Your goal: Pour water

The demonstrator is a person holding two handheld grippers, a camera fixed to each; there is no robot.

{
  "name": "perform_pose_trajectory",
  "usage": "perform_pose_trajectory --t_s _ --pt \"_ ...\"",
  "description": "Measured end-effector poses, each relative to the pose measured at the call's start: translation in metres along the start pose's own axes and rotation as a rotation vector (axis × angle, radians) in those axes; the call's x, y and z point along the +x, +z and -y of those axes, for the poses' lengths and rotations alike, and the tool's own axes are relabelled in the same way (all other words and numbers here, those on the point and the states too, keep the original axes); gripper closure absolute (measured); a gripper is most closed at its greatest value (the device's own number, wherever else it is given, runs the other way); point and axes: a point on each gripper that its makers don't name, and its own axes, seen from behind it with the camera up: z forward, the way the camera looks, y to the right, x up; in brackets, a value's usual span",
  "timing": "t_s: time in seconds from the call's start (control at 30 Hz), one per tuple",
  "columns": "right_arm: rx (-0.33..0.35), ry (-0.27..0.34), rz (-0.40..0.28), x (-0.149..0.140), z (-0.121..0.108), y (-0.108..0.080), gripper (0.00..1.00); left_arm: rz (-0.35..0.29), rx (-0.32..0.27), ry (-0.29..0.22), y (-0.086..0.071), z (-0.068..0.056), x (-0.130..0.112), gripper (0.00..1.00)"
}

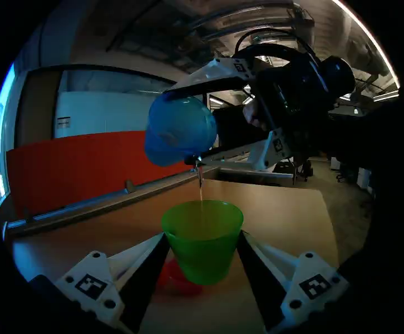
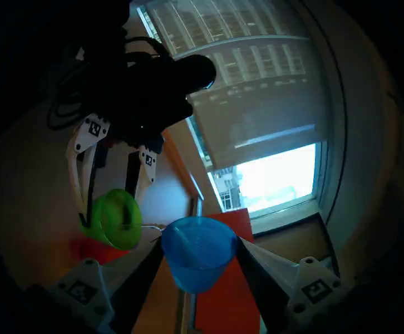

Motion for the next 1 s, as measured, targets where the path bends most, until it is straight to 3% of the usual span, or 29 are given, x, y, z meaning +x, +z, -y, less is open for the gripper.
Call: perform_pose_trajectory --t_s 1.0 --pt "-0.005 -0.032 -0.003 0.012 -0.001 0.000 0.08 -0.006 -0.001 0.004 0.000 -0.001 0.003 0.17"
